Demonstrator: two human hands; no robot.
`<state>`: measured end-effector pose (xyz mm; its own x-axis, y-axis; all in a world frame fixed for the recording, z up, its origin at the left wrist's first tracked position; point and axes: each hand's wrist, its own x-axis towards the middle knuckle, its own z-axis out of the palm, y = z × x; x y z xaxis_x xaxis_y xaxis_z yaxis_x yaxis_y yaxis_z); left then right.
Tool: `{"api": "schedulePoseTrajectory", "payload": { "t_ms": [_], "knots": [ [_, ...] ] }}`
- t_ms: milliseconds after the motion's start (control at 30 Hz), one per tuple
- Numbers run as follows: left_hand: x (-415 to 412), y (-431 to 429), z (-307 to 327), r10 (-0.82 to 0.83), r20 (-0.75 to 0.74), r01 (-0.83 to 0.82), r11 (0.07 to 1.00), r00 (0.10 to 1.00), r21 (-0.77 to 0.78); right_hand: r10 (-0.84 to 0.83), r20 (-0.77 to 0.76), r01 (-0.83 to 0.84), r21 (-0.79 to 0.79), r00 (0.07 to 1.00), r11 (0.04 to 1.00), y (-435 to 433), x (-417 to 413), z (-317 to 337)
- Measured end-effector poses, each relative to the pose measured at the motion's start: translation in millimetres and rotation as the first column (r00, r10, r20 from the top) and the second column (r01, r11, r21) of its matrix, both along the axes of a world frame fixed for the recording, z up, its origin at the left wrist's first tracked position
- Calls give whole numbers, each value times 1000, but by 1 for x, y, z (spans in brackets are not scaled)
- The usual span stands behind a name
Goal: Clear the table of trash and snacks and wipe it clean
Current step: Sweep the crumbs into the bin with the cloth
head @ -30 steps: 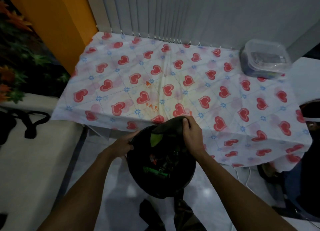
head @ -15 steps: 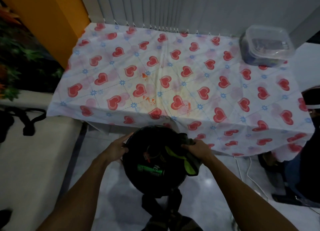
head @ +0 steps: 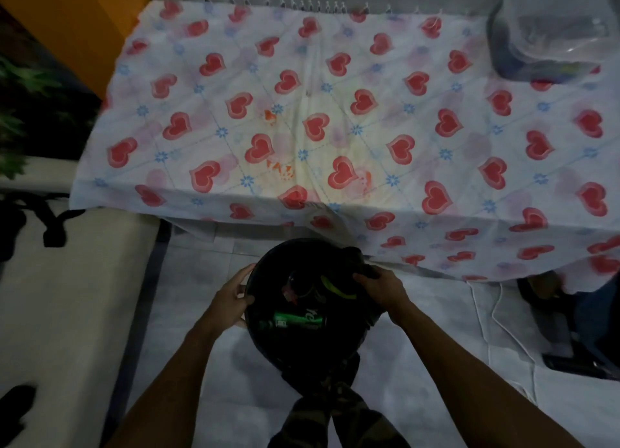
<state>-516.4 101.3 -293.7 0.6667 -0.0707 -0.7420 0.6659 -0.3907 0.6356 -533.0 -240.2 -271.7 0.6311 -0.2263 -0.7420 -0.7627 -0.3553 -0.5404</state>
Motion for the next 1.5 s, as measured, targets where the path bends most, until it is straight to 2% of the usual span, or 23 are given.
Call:
{"api": "schedulePoseTrajectory", "payload": {
  "t_ms": [233,400,733,1067,1300,1500],
  "knots": [
    [-9,4,-74,-32,82,30,999,996,25,54,-21,-56,-77,998,995,14,1,-68],
    [-3,8,-149,-124,42,121,989,991,85,38,-28,-41,-105,999,994,37,0,-134],
    [19,13,-266,-162,-16,162,976,987,144,-84,-54,78,-97,995,992,59,0,-248],
    [38,6,-331,-167,-29,169,975,986,145,-94,-55,86,-129,994,988,58,11,-311],
    [49,-4,-349,-146,-47,150,980,988,127,-132,-47,125,-131,990,983,55,15,-334],
    [60,-17,-362,-149,-53,156,973,987,170,-154,-61,145,-131,986,981,52,20,-350]
  ]
}}
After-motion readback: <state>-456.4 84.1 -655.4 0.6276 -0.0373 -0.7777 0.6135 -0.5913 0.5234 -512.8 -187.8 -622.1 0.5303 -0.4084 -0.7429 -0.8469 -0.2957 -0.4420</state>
